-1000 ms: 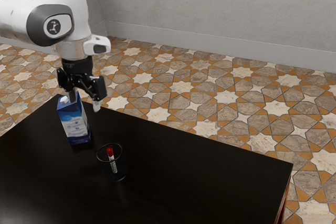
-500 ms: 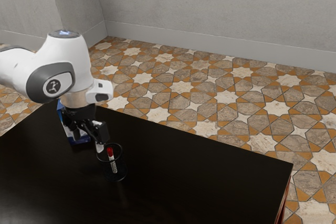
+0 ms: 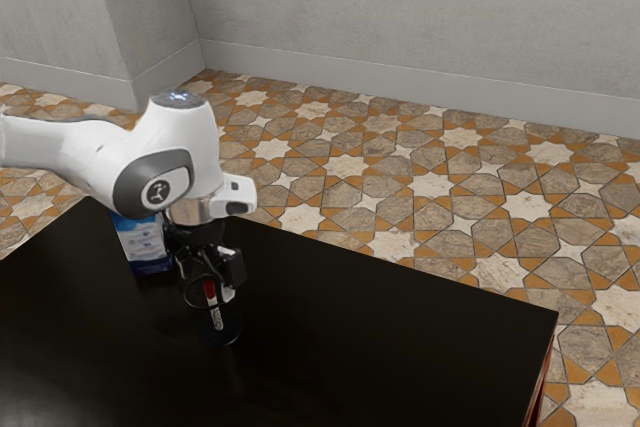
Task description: Take the marker out of the pen holder and place it to the left of the pen holder.
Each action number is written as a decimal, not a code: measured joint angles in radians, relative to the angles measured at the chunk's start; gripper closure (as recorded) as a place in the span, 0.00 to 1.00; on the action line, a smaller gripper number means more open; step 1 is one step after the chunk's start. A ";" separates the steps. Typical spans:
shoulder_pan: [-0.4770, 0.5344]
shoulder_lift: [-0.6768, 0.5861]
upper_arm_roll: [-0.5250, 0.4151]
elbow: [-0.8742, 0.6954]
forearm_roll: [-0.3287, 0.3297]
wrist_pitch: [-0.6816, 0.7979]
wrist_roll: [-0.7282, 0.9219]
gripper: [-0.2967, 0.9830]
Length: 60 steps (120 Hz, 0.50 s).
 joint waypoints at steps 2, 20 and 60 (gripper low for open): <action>0.001 0.008 0.002 0.000 0.001 0.003 0.000 0.23; 0.000 0.030 0.006 -0.005 0.009 0.023 0.001 0.23; 0.000 0.031 0.006 -0.007 0.012 0.025 0.001 0.52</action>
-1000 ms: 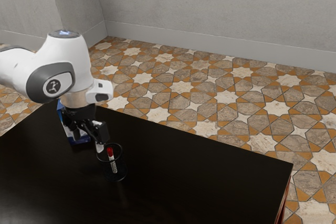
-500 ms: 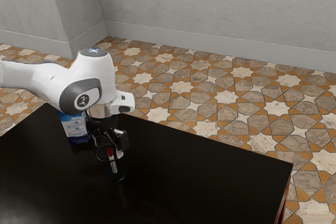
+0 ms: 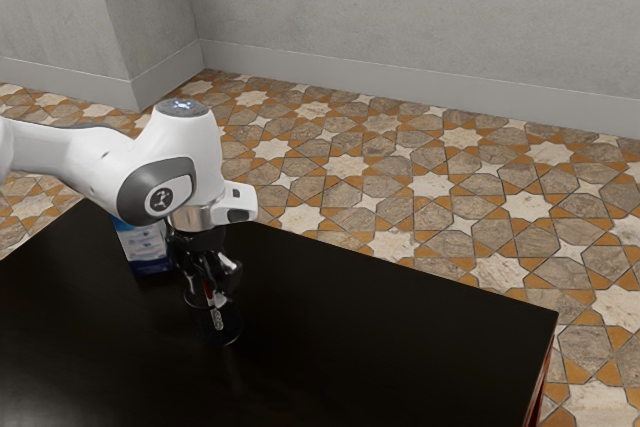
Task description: Take the marker out of the pen holder and place it to the left of the pen holder.
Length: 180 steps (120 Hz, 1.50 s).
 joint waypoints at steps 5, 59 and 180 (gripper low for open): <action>0.000 -0.002 0.000 0.000 0.000 -0.001 0.000 0.58; 0.002 -0.048 0.024 0.077 0.033 -0.069 -0.013 0.83; 0.006 0.336 0.194 0.320 0.022 -0.941 -0.228 0.72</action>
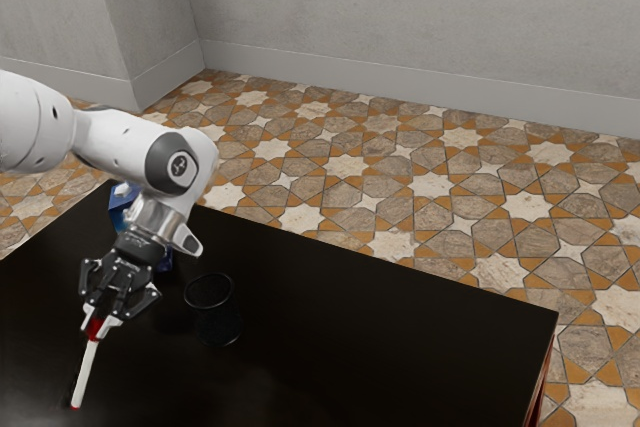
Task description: Take the marker out of the pen holder and place it to the left of the pen holder.
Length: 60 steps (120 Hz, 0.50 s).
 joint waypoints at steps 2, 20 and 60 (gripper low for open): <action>0.001 0.004 0.002 0.005 -0.001 0.001 0.000 0.69; 0.003 0.013 0.009 0.036 -0.017 0.015 -0.001 0.46; -0.025 -0.207 -0.117 0.287 -0.072 0.042 0.006 0.28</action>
